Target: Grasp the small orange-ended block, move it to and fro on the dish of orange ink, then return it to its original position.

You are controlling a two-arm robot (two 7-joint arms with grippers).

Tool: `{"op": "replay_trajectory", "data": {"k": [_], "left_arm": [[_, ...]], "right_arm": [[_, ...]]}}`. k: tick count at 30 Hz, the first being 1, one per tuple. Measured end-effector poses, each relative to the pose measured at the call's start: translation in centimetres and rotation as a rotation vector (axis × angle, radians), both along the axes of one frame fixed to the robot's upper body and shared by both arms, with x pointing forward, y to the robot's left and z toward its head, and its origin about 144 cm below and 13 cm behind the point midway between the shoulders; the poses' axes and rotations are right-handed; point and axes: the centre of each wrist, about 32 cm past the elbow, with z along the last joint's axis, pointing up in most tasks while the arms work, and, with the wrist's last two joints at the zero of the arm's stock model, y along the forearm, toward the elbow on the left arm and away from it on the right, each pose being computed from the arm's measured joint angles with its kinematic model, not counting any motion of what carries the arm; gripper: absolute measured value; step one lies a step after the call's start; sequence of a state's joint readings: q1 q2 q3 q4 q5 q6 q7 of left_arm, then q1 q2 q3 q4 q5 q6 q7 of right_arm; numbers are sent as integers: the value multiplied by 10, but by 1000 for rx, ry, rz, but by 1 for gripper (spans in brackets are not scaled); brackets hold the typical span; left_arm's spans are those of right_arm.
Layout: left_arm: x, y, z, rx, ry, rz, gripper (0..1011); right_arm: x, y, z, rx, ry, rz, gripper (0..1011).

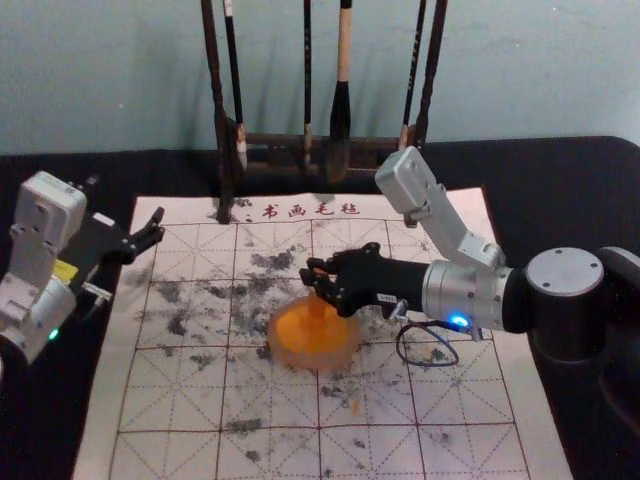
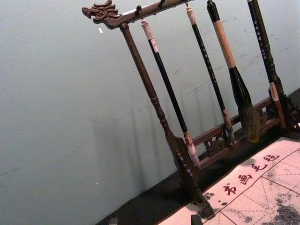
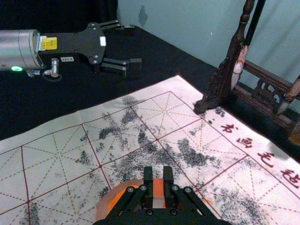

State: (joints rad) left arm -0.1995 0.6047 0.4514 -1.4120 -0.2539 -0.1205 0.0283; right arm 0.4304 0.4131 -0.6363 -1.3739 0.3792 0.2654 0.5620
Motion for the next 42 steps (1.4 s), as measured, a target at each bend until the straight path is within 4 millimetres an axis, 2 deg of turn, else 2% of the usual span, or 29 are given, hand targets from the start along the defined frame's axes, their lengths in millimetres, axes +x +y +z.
{"op": "replay_trajectory", "data": {"k": [29,42], "left_arm": [[0,0,0,0,0,0,1001],[0,0,0,0,0,0,1001]], "right_arm": [[-6,-14,3,-17,-22,46,125],[-13,-12,3,-14,-17,92,125]]}}
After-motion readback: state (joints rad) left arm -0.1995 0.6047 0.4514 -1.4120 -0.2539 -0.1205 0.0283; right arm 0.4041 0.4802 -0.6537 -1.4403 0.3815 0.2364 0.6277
